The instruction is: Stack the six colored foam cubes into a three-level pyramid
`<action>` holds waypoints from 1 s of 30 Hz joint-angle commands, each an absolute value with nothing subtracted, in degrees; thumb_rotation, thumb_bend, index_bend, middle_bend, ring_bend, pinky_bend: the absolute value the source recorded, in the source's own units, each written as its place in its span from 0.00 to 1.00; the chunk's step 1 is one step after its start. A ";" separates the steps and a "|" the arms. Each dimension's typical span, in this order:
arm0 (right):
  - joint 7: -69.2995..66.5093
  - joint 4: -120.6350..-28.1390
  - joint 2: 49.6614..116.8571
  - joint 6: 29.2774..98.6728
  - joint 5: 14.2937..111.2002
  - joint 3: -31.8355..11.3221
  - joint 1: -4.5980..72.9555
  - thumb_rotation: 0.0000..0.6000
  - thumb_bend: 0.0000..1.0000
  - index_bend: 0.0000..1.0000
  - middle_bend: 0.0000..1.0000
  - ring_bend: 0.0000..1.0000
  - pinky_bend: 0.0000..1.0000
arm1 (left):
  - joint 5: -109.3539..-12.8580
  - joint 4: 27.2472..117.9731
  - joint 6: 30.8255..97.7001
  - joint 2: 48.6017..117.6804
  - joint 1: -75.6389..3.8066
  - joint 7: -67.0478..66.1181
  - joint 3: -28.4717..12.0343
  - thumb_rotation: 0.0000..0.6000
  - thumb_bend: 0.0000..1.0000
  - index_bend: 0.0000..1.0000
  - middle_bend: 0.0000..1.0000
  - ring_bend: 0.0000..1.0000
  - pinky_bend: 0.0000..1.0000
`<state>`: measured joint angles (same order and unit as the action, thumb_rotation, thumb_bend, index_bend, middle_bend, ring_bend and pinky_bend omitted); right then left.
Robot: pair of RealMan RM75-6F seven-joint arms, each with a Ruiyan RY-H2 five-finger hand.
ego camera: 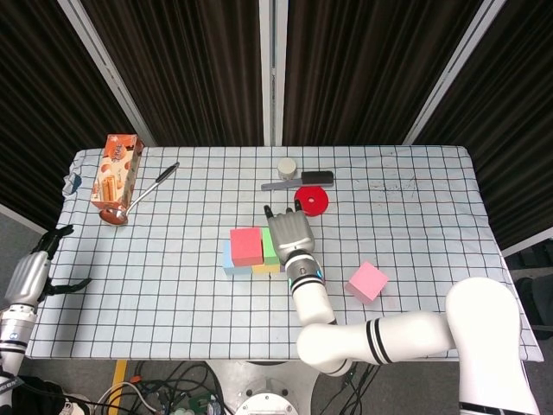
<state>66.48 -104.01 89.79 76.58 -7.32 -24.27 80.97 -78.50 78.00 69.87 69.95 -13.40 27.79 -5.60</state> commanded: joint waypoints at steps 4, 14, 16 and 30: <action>66.71 -103.67 90.04 76.42 -7.33 -24.42 80.93 1.00 0.20 0.00 0.61 0.21 0.00 | -78.48 77.84 69.80 70.03 -13.35 27.91 -5.56 1.00 0.10 0.09 0.11 0.03 0.17; 67.12 -103.87 89.71 75.60 -7.37 -24.55 80.64 1.00 0.12 0.00 0.35 0.14 0.00 | -78.34 77.57 69.57 70.11 -13.27 28.39 -5.58 1.00 0.10 0.09 0.11 0.03 0.17; 67.23 -103.88 89.65 75.36 -7.49 -24.59 80.63 1.00 0.12 0.00 0.32 0.12 0.00 | -78.30 77.58 69.43 70.09 -13.28 28.58 -5.58 1.00 0.10 0.09 0.11 0.02 0.17; 67.00 -104.92 88.47 74.22 -7.69 -24.84 80.14 1.00 0.10 0.00 0.16 0.03 0.00 | -78.25 77.79 69.27 69.97 -13.21 28.70 -5.60 1.00 0.10 0.09 0.11 0.02 0.17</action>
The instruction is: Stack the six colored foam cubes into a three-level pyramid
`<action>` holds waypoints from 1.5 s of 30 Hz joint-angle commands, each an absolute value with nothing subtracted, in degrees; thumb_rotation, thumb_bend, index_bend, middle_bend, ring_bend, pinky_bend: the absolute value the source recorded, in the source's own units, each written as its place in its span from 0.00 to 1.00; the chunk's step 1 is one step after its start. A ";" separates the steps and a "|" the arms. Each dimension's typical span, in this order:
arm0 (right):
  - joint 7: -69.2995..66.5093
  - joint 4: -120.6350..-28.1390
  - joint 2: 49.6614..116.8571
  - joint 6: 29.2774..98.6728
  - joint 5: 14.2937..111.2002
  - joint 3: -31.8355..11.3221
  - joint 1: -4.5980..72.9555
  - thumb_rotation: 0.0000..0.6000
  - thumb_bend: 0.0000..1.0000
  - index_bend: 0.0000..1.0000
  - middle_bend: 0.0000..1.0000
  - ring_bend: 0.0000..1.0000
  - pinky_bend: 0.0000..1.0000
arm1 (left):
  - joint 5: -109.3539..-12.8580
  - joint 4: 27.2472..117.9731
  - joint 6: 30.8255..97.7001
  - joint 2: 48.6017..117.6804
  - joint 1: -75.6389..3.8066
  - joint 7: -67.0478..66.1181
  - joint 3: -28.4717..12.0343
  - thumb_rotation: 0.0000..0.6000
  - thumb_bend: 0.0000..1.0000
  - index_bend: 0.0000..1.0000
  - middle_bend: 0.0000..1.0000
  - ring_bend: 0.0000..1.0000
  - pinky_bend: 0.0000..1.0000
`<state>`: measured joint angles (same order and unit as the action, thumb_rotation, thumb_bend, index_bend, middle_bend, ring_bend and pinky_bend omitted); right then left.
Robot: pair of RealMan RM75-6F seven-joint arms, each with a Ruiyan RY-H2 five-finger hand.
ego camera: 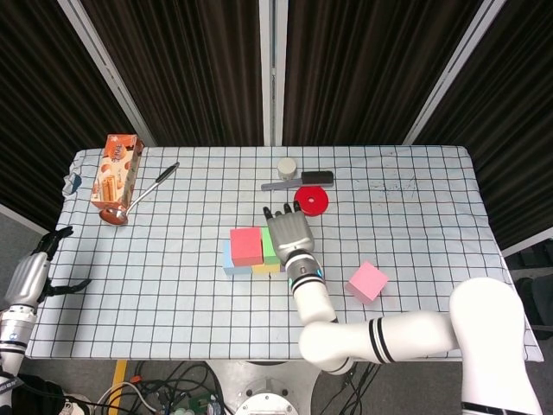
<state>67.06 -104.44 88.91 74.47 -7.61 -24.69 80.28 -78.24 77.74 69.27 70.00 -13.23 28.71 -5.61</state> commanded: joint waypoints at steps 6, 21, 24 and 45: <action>67.40 -109.05 84.24 71.36 -8.15 -25.05 79.12 1.00 0.08 0.00 0.00 0.00 0.00 | -78.21 78.60 69.32 69.69 -13.21 27.83 -5.61 1.00 0.10 0.09 0.11 0.02 0.17; 51.43 -122.48 60.39 60.60 17.53 -17.07 61.39 1.00 0.11 0.00 0.06 0.00 0.00 | -76.73 84.12 68.97 68.96 -14.25 20.46 -6.45 1.00 0.10 0.09 0.11 0.02 0.17; 45.48 -120.04 55.53 53.12 25.42 -14.50 56.54 1.00 0.12 0.00 0.08 0.00 0.00 | -76.28 85.01 68.63 69.25 -14.63 18.73 -6.56 1.00 0.10 0.09 0.11 0.02 0.17; 13.21 -98.32 54.36 43.36 86.26 -2.69 39.57 1.00 0.10 0.00 0.14 0.00 0.00 | -72.60 87.71 68.86 73.14 -16.07 8.68 -7.73 1.00 0.10 0.09 0.11 0.02 0.17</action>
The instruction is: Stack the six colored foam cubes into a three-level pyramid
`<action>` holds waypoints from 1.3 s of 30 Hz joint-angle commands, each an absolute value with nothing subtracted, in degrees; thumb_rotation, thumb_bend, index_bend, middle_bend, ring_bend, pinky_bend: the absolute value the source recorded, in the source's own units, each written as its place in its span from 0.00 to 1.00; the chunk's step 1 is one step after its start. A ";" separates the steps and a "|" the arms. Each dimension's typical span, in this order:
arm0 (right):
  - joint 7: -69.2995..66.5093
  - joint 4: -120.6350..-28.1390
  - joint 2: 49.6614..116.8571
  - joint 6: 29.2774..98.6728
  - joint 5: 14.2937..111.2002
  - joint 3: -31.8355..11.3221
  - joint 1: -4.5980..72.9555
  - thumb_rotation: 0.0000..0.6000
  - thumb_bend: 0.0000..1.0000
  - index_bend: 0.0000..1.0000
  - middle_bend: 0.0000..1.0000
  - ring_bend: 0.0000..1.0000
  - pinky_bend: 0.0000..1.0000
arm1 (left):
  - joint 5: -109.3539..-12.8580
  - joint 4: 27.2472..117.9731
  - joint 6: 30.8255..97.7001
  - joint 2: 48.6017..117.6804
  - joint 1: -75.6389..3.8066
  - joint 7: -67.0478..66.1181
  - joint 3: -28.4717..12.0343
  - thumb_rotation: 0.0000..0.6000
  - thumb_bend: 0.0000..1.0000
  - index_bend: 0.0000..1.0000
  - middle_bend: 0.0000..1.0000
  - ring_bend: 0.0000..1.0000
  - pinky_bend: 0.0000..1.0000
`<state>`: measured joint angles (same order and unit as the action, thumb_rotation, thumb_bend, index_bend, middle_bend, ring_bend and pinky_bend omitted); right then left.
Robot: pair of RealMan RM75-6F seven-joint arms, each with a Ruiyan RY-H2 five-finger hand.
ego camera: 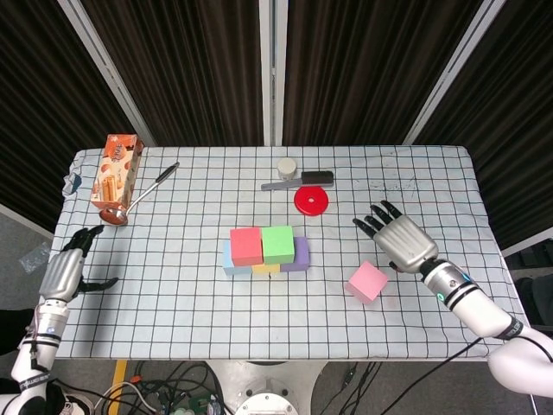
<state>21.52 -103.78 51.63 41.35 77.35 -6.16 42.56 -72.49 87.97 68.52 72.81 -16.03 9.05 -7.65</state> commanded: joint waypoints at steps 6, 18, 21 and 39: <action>4.70 -91.37 58.53 46.89 95.30 0.58 39.34 1.00 0.10 0.00 0.12 0.00 0.00 | -73.34 86.56 70.11 73.86 -15.81 8.69 -7.74 1.00 0.10 0.09 0.11 0.02 0.17; -0.91 -85.14 64.64 49.11 101.08 3.37 40.93 1.00 0.10 0.00 0.12 0.00 0.00 | -74.59 84.81 71.14 74.52 -15.42 9.89 -7.46 1.00 0.10 0.09 0.11 0.02 0.17; -1.20 -84.58 65.19 49.22 100.93 3.54 41.19 1.00 0.11 0.00 0.18 0.00 0.00 | -74.60 84.65 71.06 74.52 -15.38 10.07 -7.42 1.00 0.10 0.09 0.11 0.02 0.17; 3.40 -104.40 49.94 56.12 90.32 -4.53 40.18 1.00 0.18 0.00 0.65 0.17 0.00 | -75.43 84.97 70.83 74.04 -15.51 11.52 -7.36 1.00 0.10 0.09 0.11 0.02 0.17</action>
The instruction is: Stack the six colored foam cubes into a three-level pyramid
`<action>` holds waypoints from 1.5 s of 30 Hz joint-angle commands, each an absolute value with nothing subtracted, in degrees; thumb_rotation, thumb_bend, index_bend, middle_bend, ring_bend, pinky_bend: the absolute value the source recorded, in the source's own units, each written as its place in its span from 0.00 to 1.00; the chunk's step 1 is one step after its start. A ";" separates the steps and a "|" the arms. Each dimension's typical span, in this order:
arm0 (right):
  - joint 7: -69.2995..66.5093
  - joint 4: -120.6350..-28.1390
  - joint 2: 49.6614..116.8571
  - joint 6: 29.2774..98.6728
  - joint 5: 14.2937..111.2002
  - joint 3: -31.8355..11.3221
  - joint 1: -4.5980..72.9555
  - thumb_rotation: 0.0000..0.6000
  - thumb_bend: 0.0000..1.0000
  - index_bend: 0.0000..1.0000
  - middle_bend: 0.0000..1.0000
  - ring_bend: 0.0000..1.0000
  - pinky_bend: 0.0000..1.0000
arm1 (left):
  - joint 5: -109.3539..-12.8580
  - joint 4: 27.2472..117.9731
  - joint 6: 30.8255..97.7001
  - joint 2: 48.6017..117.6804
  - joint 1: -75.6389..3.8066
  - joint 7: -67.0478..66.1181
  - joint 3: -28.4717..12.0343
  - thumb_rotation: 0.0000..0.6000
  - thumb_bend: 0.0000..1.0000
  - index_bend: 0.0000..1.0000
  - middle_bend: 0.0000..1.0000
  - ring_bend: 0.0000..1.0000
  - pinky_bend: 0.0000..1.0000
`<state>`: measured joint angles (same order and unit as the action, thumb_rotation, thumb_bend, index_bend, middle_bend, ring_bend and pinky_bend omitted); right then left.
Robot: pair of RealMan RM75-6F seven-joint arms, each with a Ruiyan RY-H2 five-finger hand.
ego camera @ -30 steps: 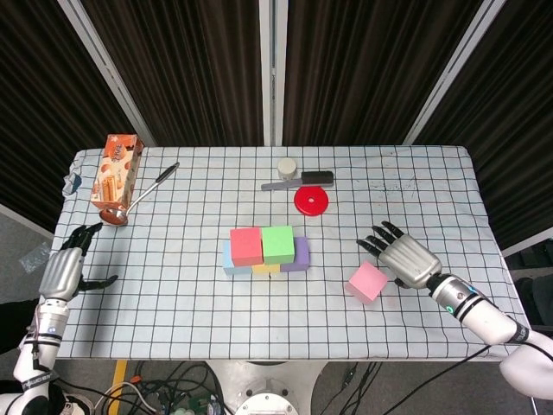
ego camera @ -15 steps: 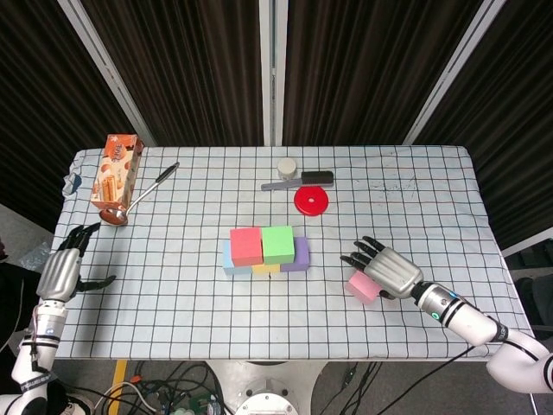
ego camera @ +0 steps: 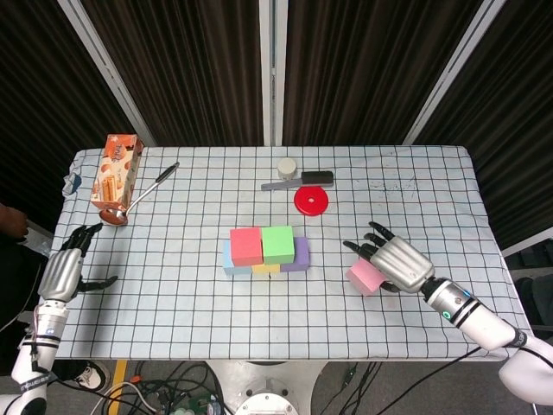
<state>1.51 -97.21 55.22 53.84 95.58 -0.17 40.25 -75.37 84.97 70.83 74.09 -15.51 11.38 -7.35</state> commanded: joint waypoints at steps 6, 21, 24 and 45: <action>12.82 -118.07 42.41 50.01 71.07 -12.21 45.66 1.00 0.14 0.00 0.70 0.20 0.00 | -76.09 85.34 70.93 73.92 -15.58 11.67 -7.15 1.00 0.10 0.09 0.11 0.02 0.17; 49.12 -124.71 55.66 59.53 12.42 -12.99 78.38 1.00 0.10 0.00 0.71 0.21 0.00 | -76.18 86.51 71.69 72.58 -14.83 12.46 -6.96 1.00 0.10 0.09 0.11 0.02 0.17; 51.26 -123.90 59.26 62.93 7.40 -13.85 82.00 1.00 0.11 0.00 0.71 0.22 0.00 | -76.06 86.46 71.77 72.44 -14.66 12.98 -7.01 1.00 0.10 0.09 0.11 0.01 0.17; 55.44 -118.20 74.65 81.24 -5.78 -21.29 90.02 1.00 0.11 0.00 0.74 0.25 0.00 | -76.97 84.77 71.09 72.01 -14.51 16.29 -6.50 1.00 0.10 0.09 0.11 0.01 0.17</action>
<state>55.13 -118.81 73.80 80.34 -5.34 -20.65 89.62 -76.91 84.85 71.07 72.06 -14.56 16.18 -6.55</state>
